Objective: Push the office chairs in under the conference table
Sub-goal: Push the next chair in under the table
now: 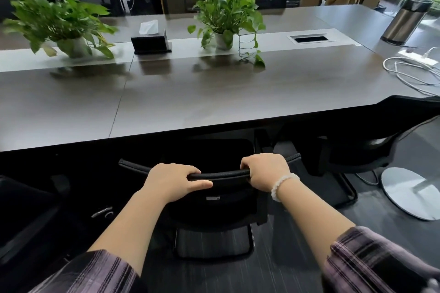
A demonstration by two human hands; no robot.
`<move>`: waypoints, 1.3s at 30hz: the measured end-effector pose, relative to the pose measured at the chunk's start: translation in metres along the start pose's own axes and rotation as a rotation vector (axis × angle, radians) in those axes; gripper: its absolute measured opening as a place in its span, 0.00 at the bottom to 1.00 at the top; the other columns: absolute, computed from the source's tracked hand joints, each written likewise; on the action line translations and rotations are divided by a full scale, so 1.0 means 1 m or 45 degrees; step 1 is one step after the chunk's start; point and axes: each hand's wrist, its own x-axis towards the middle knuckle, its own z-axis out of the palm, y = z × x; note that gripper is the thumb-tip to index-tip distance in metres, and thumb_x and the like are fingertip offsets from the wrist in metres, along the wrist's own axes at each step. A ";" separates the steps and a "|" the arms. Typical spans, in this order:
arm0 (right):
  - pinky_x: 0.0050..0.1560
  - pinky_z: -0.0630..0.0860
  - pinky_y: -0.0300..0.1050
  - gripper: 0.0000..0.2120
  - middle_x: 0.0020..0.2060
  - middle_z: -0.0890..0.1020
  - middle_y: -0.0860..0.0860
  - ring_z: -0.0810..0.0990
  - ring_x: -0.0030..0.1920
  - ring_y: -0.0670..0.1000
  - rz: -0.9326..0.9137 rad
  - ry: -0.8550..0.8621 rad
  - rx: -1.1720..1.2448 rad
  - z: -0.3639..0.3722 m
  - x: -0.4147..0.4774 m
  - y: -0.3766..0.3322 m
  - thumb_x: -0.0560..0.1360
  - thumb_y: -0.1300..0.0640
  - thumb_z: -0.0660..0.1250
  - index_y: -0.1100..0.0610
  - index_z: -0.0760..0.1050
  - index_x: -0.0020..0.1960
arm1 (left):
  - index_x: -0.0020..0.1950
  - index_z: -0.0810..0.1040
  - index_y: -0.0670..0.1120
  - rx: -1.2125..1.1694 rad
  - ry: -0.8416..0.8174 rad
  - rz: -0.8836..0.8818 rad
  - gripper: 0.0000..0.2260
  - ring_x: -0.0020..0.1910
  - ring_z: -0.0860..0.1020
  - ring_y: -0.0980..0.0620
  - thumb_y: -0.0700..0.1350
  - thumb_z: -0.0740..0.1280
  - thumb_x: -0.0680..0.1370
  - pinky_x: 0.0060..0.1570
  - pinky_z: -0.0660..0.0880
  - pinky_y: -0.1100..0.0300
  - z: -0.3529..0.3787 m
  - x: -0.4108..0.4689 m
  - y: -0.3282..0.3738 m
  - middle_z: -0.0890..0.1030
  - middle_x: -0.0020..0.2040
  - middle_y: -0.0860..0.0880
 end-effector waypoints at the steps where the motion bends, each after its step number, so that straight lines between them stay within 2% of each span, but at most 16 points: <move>1: 0.42 0.68 0.43 0.15 0.50 0.81 0.44 0.79 0.51 0.50 -0.014 0.004 -0.004 -0.001 0.003 0.007 0.72 0.57 0.61 0.43 0.75 0.56 | 0.64 0.73 0.62 0.009 0.020 0.004 0.33 0.54 0.78 0.55 0.76 0.51 0.67 0.51 0.70 0.60 0.000 0.004 0.006 0.81 0.55 0.57; 3: 0.44 0.67 0.43 0.16 0.50 0.81 0.44 0.79 0.51 0.50 -0.049 0.000 -0.015 -0.003 0.009 0.020 0.72 0.58 0.61 0.44 0.75 0.56 | 0.63 0.74 0.62 0.020 0.082 0.012 0.34 0.51 0.78 0.56 0.77 0.49 0.66 0.50 0.70 0.60 0.002 0.011 0.016 0.82 0.52 0.58; 7: 0.50 0.67 0.46 0.16 0.50 0.81 0.45 0.80 0.51 0.51 -0.116 0.055 -0.061 -0.003 0.026 0.043 0.72 0.59 0.61 0.45 0.75 0.55 | 0.58 0.77 0.62 -0.006 0.254 0.007 0.35 0.43 0.77 0.59 0.78 0.47 0.63 0.41 0.67 0.63 0.004 0.027 0.029 0.82 0.44 0.60; 9: 0.53 0.67 0.47 0.15 0.48 0.82 0.45 0.80 0.49 0.51 -0.133 0.079 -0.059 -0.003 0.034 0.050 0.72 0.59 0.61 0.46 0.75 0.55 | 0.55 0.78 0.62 0.002 0.315 0.011 0.34 0.36 0.74 0.60 0.78 0.47 0.64 0.37 0.65 0.66 0.003 0.033 0.033 0.77 0.36 0.61; 11: 0.54 0.67 0.47 0.14 0.47 0.82 0.45 0.80 0.48 0.51 -0.144 0.105 -0.058 -0.003 0.042 0.058 0.72 0.59 0.62 0.46 0.76 0.55 | 0.54 0.79 0.62 0.002 0.341 0.005 0.34 0.34 0.71 0.61 0.78 0.47 0.63 0.36 0.64 0.65 0.001 0.042 0.035 0.73 0.33 0.62; 15: 0.49 0.64 0.46 0.13 0.46 0.82 0.46 0.80 0.48 0.51 -0.190 0.155 -0.097 -0.002 0.057 0.057 0.73 0.59 0.62 0.47 0.76 0.54 | 0.54 0.79 0.62 -0.044 0.353 -0.021 0.43 0.35 0.73 0.62 0.82 0.40 0.58 0.40 0.65 0.62 -0.001 0.054 0.026 0.73 0.33 0.63; 20: 0.46 0.61 0.46 0.12 0.45 0.82 0.46 0.80 0.47 0.52 -0.198 0.174 -0.082 -0.008 0.082 0.055 0.72 0.61 0.62 0.48 0.77 0.52 | 0.54 0.78 0.63 -0.074 0.371 -0.076 0.45 0.40 0.77 0.59 0.83 0.38 0.54 0.45 0.66 0.61 -0.007 0.074 0.015 0.79 0.38 0.61; 24: 0.49 0.64 0.47 0.14 0.45 0.82 0.47 0.80 0.48 0.53 -0.207 0.180 -0.080 -0.011 0.103 0.055 0.71 0.62 0.62 0.49 0.77 0.51 | 0.52 0.78 0.63 -0.094 0.398 -0.099 0.44 0.46 0.78 0.59 0.84 0.39 0.54 0.48 0.68 0.60 -0.006 0.093 0.002 0.82 0.44 0.61; 28: 0.46 0.62 0.46 0.14 0.44 0.82 0.47 0.80 0.46 0.53 -0.190 0.189 -0.078 -0.010 0.109 0.058 0.70 0.62 0.61 0.49 0.77 0.51 | 0.51 0.77 0.64 -0.059 0.428 -0.084 0.42 0.46 0.78 0.59 0.83 0.40 0.55 0.43 0.69 0.61 -0.005 0.099 0.002 0.81 0.43 0.62; 30: 0.46 0.64 0.46 0.14 0.44 0.82 0.47 0.80 0.46 0.53 -0.190 0.178 -0.085 -0.009 0.110 0.059 0.71 0.62 0.61 0.48 0.76 0.52 | 0.51 0.77 0.64 -0.057 0.419 -0.079 0.41 0.46 0.78 0.60 0.83 0.41 0.55 0.41 0.69 0.61 -0.007 0.098 0.004 0.81 0.43 0.62; 34: 0.47 0.67 0.47 0.15 0.46 0.83 0.47 0.80 0.49 0.53 -0.211 0.110 -0.092 -0.014 0.111 0.063 0.71 0.61 0.61 0.47 0.76 0.53 | 0.51 0.78 0.62 -0.037 0.407 -0.061 0.38 0.46 0.77 0.59 0.81 0.42 0.58 0.43 0.68 0.59 -0.009 0.099 0.007 0.80 0.42 0.61; 39: 0.40 0.64 0.44 0.13 0.45 0.82 0.48 0.80 0.47 0.53 -0.158 0.077 -0.132 -0.021 0.109 0.069 0.72 0.60 0.61 0.47 0.76 0.53 | 0.51 0.78 0.60 0.015 0.440 -0.005 0.39 0.47 0.77 0.58 0.80 0.39 0.61 0.46 0.69 0.58 -0.006 0.103 0.014 0.81 0.44 0.61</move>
